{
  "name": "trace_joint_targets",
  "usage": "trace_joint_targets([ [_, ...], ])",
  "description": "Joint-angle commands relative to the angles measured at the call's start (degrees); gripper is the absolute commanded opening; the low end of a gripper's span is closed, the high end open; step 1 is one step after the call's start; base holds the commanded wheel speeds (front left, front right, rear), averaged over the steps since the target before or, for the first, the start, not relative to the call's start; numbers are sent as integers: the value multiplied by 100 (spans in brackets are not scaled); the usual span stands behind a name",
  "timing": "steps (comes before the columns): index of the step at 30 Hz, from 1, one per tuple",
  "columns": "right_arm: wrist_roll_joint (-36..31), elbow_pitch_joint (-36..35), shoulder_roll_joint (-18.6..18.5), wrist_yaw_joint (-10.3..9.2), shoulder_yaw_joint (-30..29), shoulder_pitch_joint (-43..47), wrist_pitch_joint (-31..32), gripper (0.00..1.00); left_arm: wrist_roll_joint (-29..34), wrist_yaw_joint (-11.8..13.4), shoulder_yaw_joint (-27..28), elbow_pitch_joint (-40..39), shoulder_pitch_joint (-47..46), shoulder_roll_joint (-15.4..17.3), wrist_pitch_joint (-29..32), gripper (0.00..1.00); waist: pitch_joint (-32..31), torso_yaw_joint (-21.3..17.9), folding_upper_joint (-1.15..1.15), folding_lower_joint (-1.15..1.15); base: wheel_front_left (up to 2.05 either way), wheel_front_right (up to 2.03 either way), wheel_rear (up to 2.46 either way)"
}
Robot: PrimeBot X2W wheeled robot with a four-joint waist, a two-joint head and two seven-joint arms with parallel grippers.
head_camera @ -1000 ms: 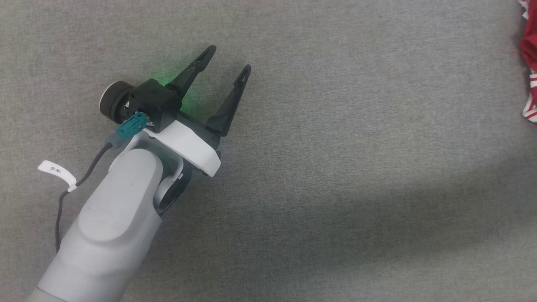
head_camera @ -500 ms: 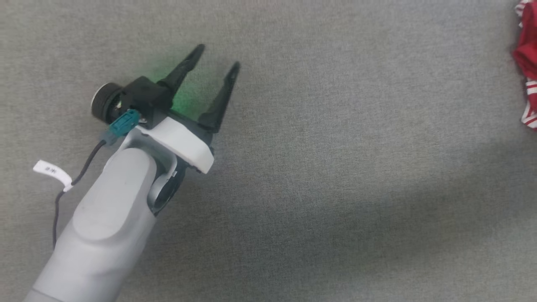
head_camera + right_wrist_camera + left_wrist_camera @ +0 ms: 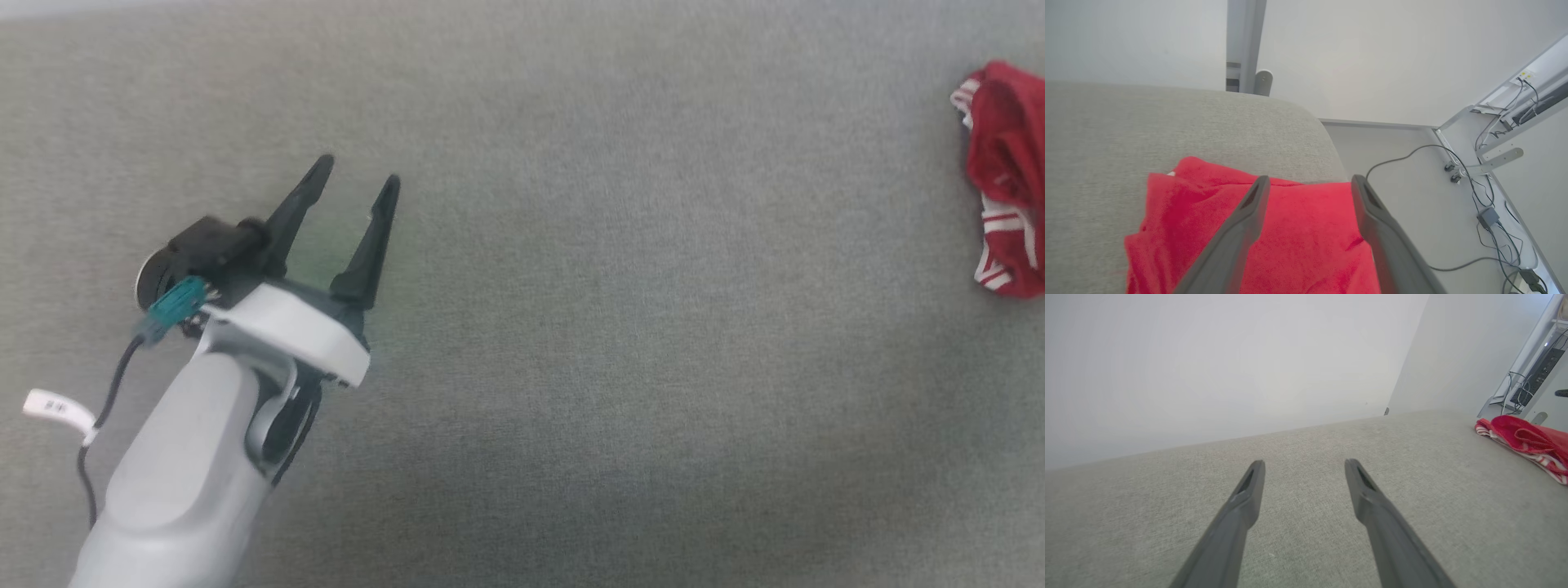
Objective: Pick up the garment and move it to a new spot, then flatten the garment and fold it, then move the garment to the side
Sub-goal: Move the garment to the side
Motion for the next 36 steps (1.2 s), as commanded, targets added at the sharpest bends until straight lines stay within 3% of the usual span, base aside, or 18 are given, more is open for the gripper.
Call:
trace_joint_targets([
  [1, 76, -11, 95, -9, 68, 121, -132, 100, -71, 6, 79, -48, 169, 11, -17, 100, -264, 119, 0, 0, 0, 0, 0],
  [9, 745, -352, 601, -9, 595, 715, -804, 100, -180, 6, 608, -284, 971, 115, -19, 100, -972, 311, 0, 0, 0, 0, 0],
  [19, 1669, -1489, 934, -8, 1348, 2107, -1261, 100, -135, 6, 1230, -317, 1957, 204, -19, 100, -1724, 461, 0, 0, 0, 0, 0],
  [28, 1923, -2603, 1056, -8, 1278, 3304, -1314, 100, 131, 6, 1969, -598, 2687, 145, -20, 100, -1979, 510, 0, 0, 0, 0, 0],
  [36, 1752, -3524, 1377, -8, 738, 4381, -1315, 100, 312, 6, 2090, -716, 3133, 56, -20, 100, -2093, 545, 0, 0, 0, 0, 0],
])
